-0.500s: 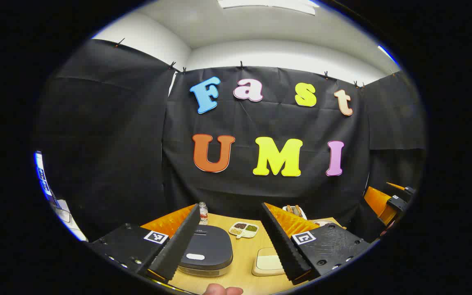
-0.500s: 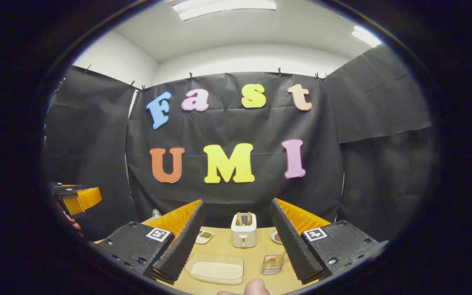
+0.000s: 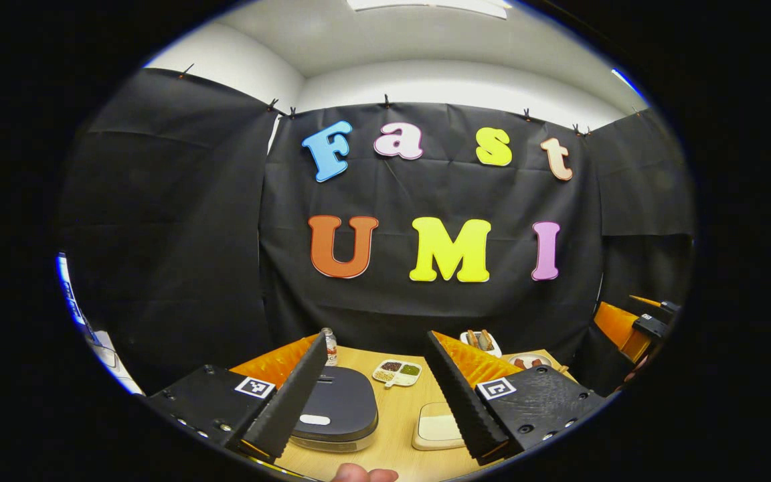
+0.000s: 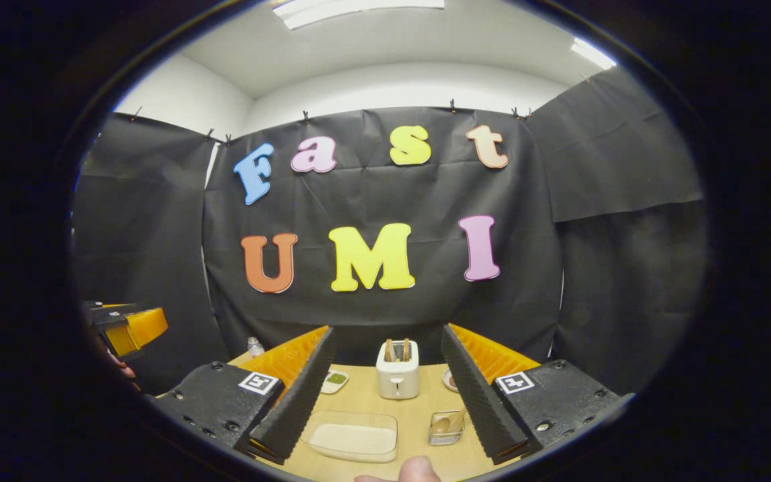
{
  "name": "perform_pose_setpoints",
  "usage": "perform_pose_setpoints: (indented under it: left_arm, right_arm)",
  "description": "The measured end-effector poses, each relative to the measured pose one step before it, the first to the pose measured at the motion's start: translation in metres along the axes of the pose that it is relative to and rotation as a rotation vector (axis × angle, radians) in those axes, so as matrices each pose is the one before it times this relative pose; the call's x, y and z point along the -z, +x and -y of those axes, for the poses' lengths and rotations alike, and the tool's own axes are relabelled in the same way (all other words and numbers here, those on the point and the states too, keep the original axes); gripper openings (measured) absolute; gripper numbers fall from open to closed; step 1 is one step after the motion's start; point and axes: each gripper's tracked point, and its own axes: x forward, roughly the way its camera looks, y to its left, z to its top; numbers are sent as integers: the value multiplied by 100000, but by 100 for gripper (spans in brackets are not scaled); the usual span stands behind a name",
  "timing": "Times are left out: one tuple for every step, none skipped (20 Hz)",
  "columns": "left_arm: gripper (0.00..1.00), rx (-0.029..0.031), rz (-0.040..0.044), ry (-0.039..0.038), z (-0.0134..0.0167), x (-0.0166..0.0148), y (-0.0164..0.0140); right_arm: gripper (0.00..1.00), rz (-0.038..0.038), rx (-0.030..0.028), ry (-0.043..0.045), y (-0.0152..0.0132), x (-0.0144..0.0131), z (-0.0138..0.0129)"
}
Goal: Close the left gripper, press the button to open the rice cooker; take a wooden spoon from the chopstick holder with the right hand, scoop a spoonful of rice and pour it into the rice cooker, then put the wooden spoon back into the chopstick holder.
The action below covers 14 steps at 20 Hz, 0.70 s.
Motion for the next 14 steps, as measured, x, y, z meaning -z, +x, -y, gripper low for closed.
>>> perform_pose_setpoints:
  left_arm:
    - [94, 46, -152, 206, 42, 0, -79]
    - [94, -66, -189, 143, -9, 68, -128]
    - [94, -258, 10, 106, -69, -14, -126]
    - [94, -303, 21, -19, -60, -60, -60]
    - [94, -190, -29, -87, 19, -38, -44]
    - [94, -268, -83, -35, -132, 84, 82]
    - [94, -317, -16, -36, -92, -39, -109]
    - [94, -449, 94, -58, -30, -64, -37]
    - [94, -561, -129, -61, -207, 102, -150]
    - [94, -585, -120, -86, -46, 112, -44]
    - [94, -171, -101, -107, -34, -54, 6]
    - [94, -200, -137, -196, -98, 119, 12]
    - [94, -256, -162, -87, 9, 112, -55]
    - [94, 148, -125, 130, -7, 6, -54]
  right_arm:
    - [100, -696, 235, 470, -54, 113, 179]
    - [100, -460, 226, 484, -30, 96, 76]
    - [100, 72, -22, 354, -27, -95, 63]
    - [100, 238, -115, -32, 50, -14, 43]
    - [100, -24, -210, -539, -35, -79, -19]
    - [100, -220, -329, -906, -3, 202, 23]
    - [100, 273, -387, -322, -66, -120, -27]
    - [100, 307, -152, -348, -25, -106, -7]
    - [100, 217, -37, -233, -59, -69, 126]
    - [100, 0, 7, -211, -118, 99, 55]
    - [100, 26, -110, -22, -34, 33, 59]
    - [100, -357, 31, -95, 78, 156, 48]
    - [100, -335, -132, -82, 24, 176, 95]
    - [100, -407, 20, -261, -69, 222, 100]
